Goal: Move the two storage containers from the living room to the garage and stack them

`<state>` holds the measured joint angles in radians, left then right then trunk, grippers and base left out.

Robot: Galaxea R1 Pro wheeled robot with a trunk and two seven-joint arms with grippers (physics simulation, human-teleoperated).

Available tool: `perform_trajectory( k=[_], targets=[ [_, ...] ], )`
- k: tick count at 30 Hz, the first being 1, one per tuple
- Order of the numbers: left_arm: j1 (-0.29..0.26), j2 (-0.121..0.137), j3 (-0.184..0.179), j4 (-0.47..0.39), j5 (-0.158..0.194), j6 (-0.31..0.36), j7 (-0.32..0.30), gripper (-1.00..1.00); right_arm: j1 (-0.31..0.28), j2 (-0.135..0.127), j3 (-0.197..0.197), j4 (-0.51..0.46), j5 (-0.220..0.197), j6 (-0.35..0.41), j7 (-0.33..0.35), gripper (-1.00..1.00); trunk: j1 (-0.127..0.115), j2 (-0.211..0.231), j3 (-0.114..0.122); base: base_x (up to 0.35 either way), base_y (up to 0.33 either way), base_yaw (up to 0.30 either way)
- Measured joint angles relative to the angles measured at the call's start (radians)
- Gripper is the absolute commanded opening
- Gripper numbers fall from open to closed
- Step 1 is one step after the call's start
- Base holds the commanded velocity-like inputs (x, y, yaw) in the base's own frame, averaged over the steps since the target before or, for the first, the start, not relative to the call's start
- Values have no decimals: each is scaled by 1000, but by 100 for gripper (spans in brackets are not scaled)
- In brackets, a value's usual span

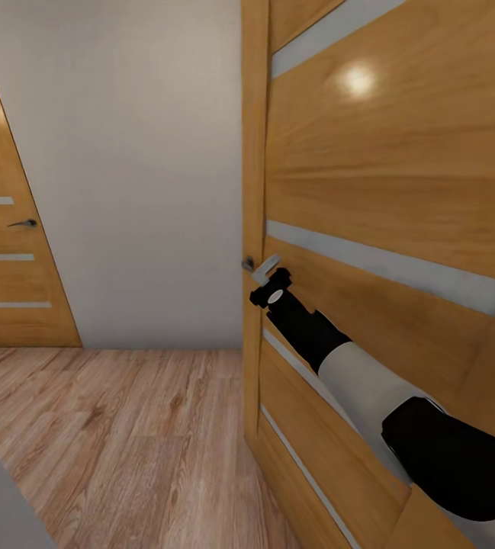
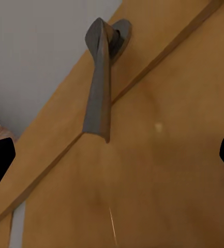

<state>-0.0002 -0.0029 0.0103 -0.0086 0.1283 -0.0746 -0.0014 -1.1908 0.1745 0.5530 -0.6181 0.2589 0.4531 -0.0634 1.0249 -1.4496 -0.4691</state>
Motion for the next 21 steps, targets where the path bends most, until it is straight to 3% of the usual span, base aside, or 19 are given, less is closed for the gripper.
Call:
perform_trajectory(
  k=[21],
  targets=[
    [0, -2, 0, 0, 0, 0, 0, 100, 0, 0, -1, -1, 3, 8, -1, 100, 0, 0, 0, 1, 0, 0]
  ],
)
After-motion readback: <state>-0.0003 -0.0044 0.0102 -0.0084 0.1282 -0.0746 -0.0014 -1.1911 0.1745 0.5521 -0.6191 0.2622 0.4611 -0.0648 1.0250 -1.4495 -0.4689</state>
